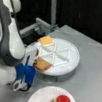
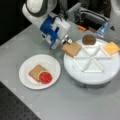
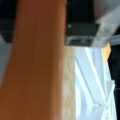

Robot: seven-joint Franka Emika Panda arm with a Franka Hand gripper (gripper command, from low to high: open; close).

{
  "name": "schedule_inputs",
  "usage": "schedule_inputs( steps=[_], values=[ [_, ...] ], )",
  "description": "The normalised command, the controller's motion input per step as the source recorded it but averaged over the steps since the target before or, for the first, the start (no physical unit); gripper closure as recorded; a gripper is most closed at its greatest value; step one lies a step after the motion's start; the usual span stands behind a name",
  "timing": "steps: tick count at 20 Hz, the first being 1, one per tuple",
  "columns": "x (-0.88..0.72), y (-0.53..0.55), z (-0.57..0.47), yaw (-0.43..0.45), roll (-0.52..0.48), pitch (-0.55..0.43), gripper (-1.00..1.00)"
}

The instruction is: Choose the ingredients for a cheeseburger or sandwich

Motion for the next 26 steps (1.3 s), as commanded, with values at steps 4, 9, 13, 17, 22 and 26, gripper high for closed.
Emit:
schedule_inputs(
  steps=[4,9,13,17,22,26],
  values=[
    [0.31,-0.17,-0.10,0.053,0.165,-0.008,1.00],
    [0.29,-0.20,-0.06,0.063,0.149,0.030,1.00],
    [0.26,-0.26,0.04,0.082,0.138,0.094,1.00],
    [0.25,-0.32,0.18,0.119,0.128,0.158,1.00],
    [0.26,-0.33,0.23,0.178,0.095,0.192,1.00],
    [0.33,-0.35,0.20,0.217,0.018,0.197,1.00]
  ],
)
